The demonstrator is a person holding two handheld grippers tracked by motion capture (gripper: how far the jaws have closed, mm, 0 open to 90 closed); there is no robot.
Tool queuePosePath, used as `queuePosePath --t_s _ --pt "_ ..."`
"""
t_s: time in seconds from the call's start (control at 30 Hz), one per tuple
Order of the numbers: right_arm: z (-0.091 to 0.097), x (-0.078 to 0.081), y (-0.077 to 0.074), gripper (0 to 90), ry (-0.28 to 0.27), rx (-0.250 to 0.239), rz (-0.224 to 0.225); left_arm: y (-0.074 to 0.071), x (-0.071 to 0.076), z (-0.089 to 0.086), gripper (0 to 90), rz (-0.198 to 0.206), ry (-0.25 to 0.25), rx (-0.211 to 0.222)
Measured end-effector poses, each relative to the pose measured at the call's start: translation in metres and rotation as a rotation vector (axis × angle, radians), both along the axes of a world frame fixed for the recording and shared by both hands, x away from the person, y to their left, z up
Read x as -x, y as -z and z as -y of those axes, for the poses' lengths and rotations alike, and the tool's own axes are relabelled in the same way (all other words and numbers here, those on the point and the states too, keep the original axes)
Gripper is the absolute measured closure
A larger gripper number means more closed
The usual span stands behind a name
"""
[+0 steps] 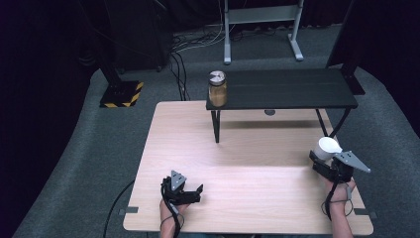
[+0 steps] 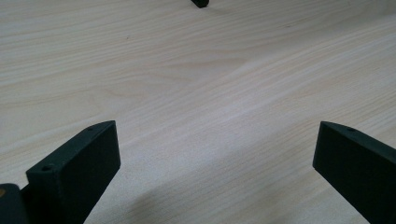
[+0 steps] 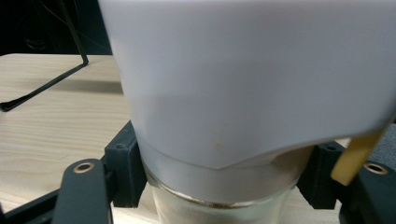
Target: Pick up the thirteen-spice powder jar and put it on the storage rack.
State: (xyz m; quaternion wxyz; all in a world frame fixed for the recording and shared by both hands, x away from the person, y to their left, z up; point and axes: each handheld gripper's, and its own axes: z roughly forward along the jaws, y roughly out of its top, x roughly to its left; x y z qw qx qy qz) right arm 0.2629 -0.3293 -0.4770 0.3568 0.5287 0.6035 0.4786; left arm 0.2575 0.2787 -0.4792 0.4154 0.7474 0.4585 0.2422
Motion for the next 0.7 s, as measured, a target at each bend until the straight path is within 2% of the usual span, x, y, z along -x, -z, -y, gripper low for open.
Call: queuePosePath --t_s 0.7 --pt "0.006 0.003 -0.024 30.4 -0.001 -0.023 -0.002 0.0 0.0 0.001 0.9 0.008 0.006 -0.007"
